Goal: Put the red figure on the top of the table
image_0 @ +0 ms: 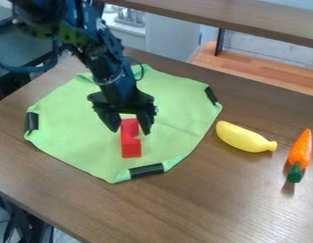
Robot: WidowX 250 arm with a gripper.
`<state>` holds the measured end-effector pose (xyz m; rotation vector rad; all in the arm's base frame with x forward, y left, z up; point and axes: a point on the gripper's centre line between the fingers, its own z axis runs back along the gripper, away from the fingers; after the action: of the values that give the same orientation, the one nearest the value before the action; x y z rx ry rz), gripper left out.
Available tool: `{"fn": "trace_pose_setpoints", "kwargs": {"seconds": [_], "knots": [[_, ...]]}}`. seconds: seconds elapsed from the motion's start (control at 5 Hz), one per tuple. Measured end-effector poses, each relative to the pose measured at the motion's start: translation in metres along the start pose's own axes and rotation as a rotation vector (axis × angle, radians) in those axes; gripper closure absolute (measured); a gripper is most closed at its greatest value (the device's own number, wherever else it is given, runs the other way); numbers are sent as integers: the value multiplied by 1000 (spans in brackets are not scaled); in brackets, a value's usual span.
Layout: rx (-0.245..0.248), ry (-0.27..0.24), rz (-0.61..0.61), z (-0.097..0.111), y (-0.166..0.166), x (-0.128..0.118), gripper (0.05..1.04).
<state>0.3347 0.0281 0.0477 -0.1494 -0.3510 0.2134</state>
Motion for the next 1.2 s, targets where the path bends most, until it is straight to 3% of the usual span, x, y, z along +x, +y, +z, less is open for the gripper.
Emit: {"fn": "trace_pose_setpoints", "kwargs": {"seconds": [0.2, 0.6, 0.8, 1.0, 1.2], "knots": [[52, 12, 29, 3, 0, 4, 82], [99, 42, 43, -13, -1, 6, 103], [119, 89, 73, -22, 3, -1, 365], [121, 105, 86, -21, 3, -2, 669], [107, 132, 49, -20, -6, -5, 835]]}}
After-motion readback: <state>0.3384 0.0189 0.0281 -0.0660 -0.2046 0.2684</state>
